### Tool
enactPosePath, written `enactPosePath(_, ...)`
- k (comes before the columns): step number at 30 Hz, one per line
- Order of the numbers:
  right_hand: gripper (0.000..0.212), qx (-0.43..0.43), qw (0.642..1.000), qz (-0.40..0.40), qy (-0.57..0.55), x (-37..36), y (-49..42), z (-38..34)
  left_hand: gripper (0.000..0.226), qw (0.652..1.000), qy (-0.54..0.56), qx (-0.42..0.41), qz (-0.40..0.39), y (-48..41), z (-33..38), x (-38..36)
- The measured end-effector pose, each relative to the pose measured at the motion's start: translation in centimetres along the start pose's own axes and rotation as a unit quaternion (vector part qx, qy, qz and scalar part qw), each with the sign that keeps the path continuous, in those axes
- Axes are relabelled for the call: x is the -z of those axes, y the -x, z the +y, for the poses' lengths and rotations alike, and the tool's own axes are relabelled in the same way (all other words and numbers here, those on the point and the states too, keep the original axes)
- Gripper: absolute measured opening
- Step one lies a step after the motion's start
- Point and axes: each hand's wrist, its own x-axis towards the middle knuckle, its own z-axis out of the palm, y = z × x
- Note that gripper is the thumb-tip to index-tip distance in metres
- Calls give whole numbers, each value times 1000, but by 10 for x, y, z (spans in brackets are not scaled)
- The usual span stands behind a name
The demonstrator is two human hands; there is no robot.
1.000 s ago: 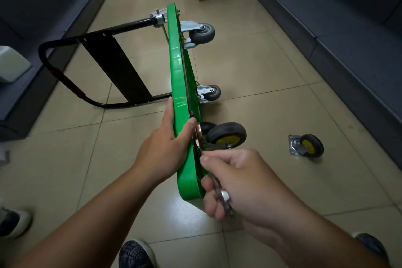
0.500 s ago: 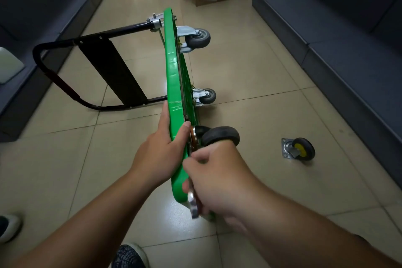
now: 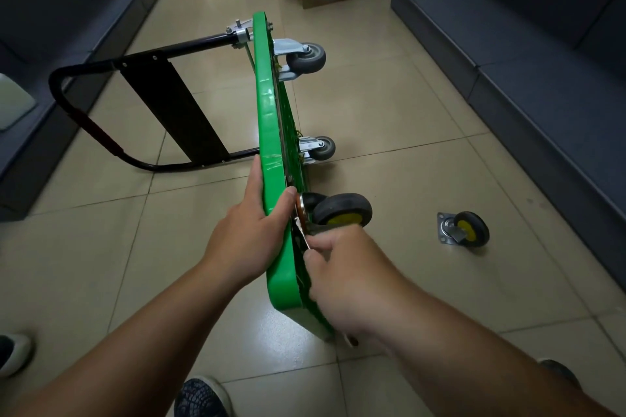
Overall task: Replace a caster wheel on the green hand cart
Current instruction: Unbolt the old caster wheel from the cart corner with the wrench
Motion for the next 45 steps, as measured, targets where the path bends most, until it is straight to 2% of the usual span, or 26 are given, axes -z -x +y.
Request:
enactPosePath(3, 28, -7, 998, 58, -38, -19, 2, 8, 77, 1000, -2, 5, 1, 0, 0, 0)
enactPosePath(7, 28, 16, 992, 121, -37, -33, 3, 12, 77, 999, -30, -8, 19, 0, -2, 1)
enactPosePath(13, 30, 70, 988, 133, -21, -40, 4, 21, 59, 995, -64, -53, 56, 2, -2, 6)
enactPosePath(20, 48, 175, 962, 192, -83, -74, -7, 70, 61, 997, -38, -51, 45, 4, -2, 7)
enactPosePath(27, 47, 330, 916, 227, -17, -78, -62, 129, 59, 998, 19, -51, 20, 4, 2, 9)
enactPosePath(29, 48, 348, 909, 228, 18, -77, -78, 136, 58, 998, 34, -54, 14, 2, 1, 9)
enactPosePath(33, 49, 365, 904, 224, 4, -90, -78, 147, 61, 997, 52, -49, 25, 3, 2, 9)
enactPosePath(36, 55, 346, 913, 214, 6, -102, -60, 164, 59, 997, 51, -48, 31, 3, 3, 7)
enactPosePath(38, 56, 279, 941, 190, -5, -103, -43, 172, 61, 997, 42, -46, 39, 2, 4, 7)
enactPosePath(41, 50, 152, 976, 115, -105, -90, -24, 157, 56, 997, 33, -50, 39, 2, 3, 6)
enactPosePath(43, 43, 87, 975, 70, -193, -69, -10, 130, 55, 998, 11, -51, 45, 2, 3, 6)
enactPosePath(45, 41, 49, 975, 48, -211, -38, 4, 95, 54, 997, -16, -54, 50, 2, 3, 5)
